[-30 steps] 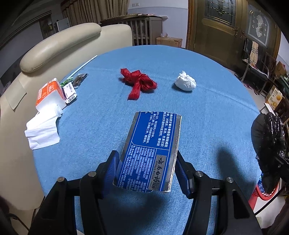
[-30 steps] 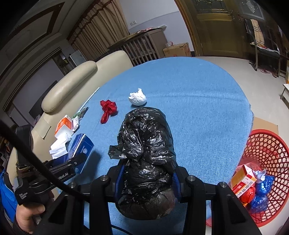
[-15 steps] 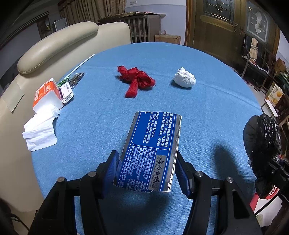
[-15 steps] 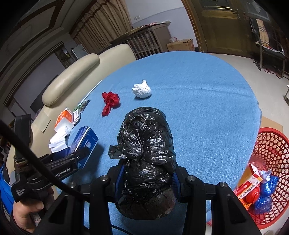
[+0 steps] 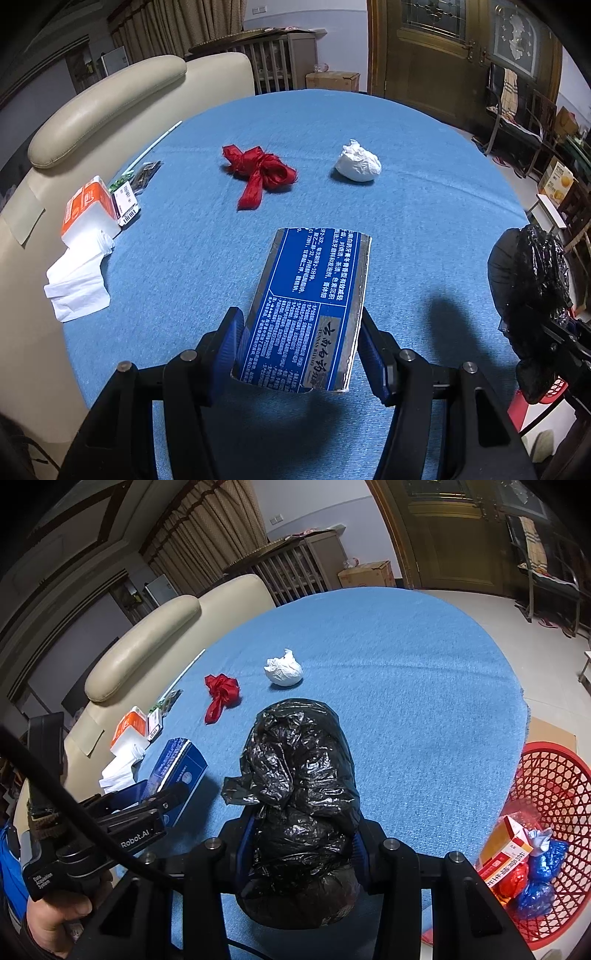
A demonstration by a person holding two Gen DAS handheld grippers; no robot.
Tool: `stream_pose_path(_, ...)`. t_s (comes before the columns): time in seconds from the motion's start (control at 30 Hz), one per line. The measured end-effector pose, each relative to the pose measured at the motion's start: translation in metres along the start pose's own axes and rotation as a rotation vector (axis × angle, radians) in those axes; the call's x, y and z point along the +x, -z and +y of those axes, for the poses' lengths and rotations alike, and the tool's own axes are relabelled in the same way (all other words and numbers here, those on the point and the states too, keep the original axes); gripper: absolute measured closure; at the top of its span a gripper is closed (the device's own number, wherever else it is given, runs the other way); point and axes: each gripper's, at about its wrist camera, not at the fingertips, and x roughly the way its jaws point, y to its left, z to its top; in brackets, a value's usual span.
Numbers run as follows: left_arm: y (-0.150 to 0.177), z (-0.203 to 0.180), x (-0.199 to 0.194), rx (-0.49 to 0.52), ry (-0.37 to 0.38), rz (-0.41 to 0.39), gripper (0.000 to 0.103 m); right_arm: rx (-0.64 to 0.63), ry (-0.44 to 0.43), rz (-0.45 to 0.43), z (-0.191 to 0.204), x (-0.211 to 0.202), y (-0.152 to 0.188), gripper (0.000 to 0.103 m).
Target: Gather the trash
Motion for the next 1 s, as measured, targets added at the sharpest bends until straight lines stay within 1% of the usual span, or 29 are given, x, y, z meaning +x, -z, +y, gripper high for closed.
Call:
stream_pose_path(0.37,0.001,0.000,-0.001,0.004,0.009,-0.004,0.041,0.012,0.011,-0.010,-0.005,-0.005,0.001,0.056)
stream_pose_path(0.57,0.003,-0.009,-0.006,0.024,0.036,-0.019,0.041,0.024,0.044,-0.019,-0.016,-0.012,0.004,0.056)
stream_pose_path(0.83,0.000,-0.050,-0.014,0.097,0.093,-0.035,0.041,0.097,0.129,-0.048,-0.061,-0.037,0.015,0.056)
stream_pose_path(1.0,-0.006,-0.086,-0.025,0.165,0.139,-0.061,0.041,0.174,0.222,-0.076,-0.110,-0.062,0.023,0.056)
